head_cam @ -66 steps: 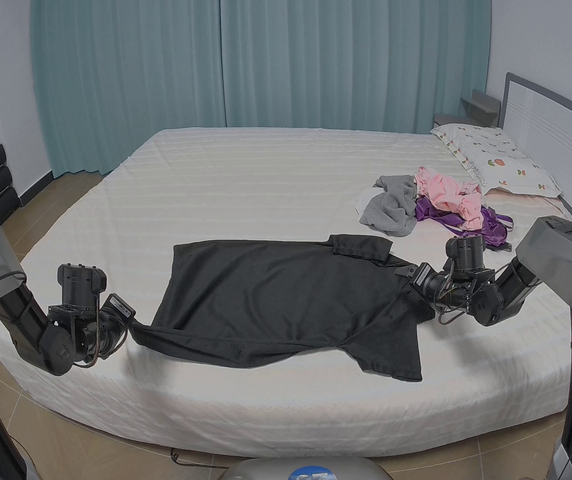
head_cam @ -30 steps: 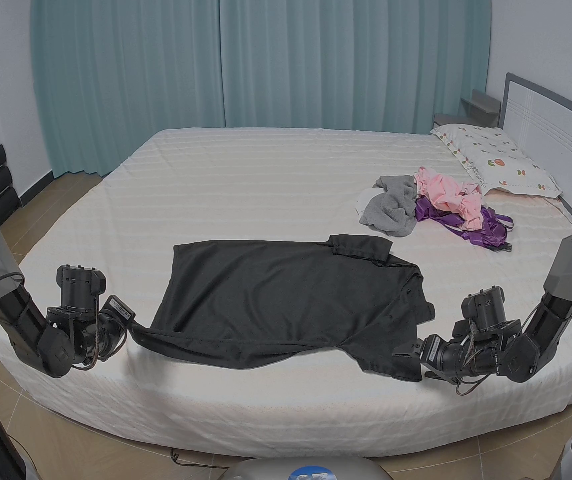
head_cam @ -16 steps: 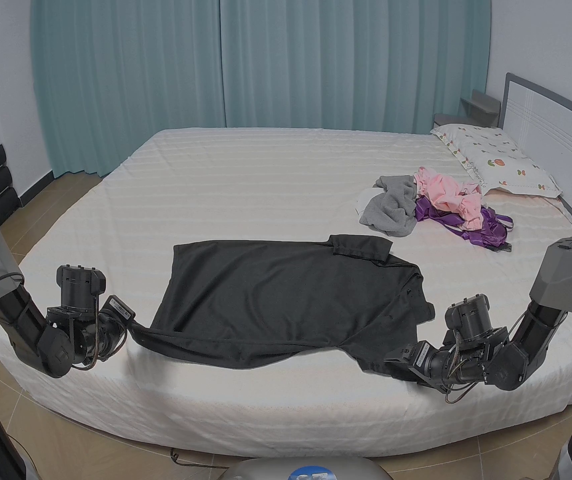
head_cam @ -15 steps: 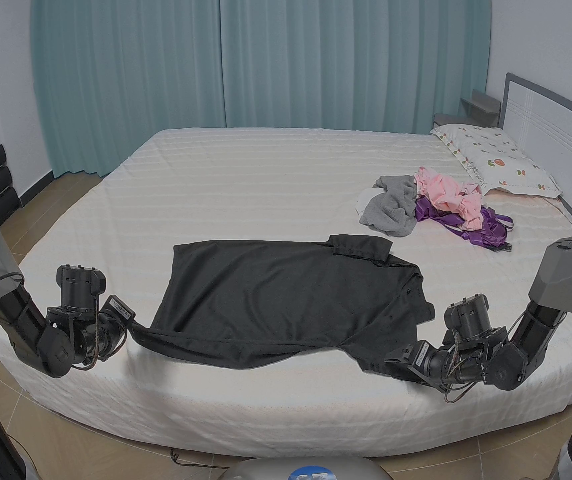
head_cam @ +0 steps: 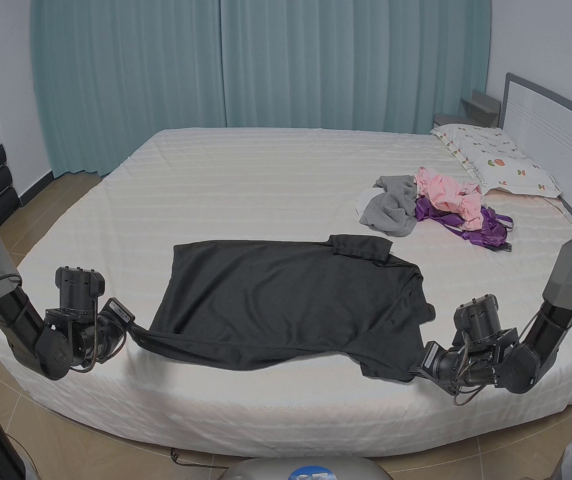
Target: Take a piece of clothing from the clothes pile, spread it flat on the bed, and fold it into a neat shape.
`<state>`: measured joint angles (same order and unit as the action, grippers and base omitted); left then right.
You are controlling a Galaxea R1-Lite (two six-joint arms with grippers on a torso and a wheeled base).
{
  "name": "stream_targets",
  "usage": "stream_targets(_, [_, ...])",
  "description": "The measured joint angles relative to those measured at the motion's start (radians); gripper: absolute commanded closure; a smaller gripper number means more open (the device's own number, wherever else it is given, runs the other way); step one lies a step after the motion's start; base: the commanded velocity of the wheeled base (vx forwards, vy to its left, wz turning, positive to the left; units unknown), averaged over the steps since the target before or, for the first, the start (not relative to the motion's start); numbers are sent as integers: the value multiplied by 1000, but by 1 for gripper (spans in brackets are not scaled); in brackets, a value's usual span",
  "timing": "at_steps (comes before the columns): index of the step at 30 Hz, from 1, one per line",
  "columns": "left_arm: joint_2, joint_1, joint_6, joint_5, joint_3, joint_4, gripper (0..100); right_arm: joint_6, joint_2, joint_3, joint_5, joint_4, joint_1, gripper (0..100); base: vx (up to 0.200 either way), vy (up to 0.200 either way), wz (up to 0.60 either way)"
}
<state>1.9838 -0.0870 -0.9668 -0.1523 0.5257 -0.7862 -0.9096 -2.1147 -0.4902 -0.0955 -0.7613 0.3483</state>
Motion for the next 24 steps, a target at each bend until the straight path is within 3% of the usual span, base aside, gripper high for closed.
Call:
stream_targets(13, [-19, -35, 114, -5, -65, 2, 100, 80, 172, 154, -16, 62, -63, 100, 0, 0, 0])
stream_targets(17, [-21, -49, 172, -8, -97, 2, 100, 120, 200, 210, -31, 67, -63, 100, 0, 0, 0])
stream_targets(24, [-17, -90, 194, -10, -139, 2, 100, 136, 199, 272, -50, 61, -40, 100, 0, 0, 0])
